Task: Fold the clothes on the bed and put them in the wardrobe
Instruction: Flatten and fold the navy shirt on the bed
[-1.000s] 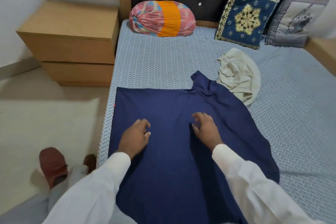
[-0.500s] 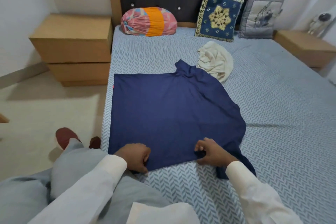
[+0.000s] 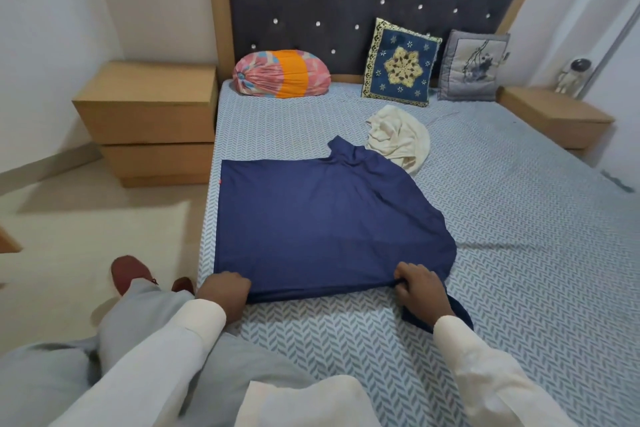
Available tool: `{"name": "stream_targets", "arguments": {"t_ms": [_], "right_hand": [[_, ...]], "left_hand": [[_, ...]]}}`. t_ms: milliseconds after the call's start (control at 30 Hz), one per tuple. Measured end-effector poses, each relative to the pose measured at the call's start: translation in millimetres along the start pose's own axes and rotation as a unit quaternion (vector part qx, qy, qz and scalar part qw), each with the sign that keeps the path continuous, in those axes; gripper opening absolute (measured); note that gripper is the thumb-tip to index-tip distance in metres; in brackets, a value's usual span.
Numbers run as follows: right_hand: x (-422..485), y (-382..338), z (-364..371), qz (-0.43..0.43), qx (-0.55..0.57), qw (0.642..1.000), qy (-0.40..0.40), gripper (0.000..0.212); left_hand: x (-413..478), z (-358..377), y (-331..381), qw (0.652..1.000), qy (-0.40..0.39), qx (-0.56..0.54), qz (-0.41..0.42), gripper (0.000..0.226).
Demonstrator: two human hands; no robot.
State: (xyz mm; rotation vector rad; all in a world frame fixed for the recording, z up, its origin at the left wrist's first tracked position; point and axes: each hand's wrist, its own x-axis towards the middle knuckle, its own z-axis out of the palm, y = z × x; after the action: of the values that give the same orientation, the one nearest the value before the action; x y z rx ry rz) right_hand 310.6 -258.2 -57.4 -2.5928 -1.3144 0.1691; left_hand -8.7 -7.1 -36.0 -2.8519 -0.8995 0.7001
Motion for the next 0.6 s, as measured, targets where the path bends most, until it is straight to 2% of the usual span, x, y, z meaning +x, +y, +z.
{"name": "stream_targets", "arguments": {"t_ms": [133, 167, 400, 533, 600], "right_hand": [[6, 0, -4, 0.002, -0.04, 0.991, -0.13, 0.011], [7, 0, -3, 0.005, -0.043, 0.989, -0.138, 0.011], [12, 1, -1, 0.013, -0.017, 0.991, -0.132, 0.022], [19, 4, 1, 0.025, 0.025, 0.992, -0.121, 0.009], [25, 5, 1, 0.035, 0.037, 0.994, -0.101, 0.006]], "left_hand": [[-3, 2, 1, 0.998, -0.058, 0.004, -0.005, 0.037], [-3, 2, 1, 0.998, -0.066, -0.001, -0.006, 0.038], [-5, -3, -2, 0.994, -0.055, -0.074, -0.051, 0.036], [0, -2, -12, 0.991, -0.037, -0.113, -0.068, 0.03], [1, -5, -17, 0.979, -0.004, -0.181, -0.089, 0.019]]}}
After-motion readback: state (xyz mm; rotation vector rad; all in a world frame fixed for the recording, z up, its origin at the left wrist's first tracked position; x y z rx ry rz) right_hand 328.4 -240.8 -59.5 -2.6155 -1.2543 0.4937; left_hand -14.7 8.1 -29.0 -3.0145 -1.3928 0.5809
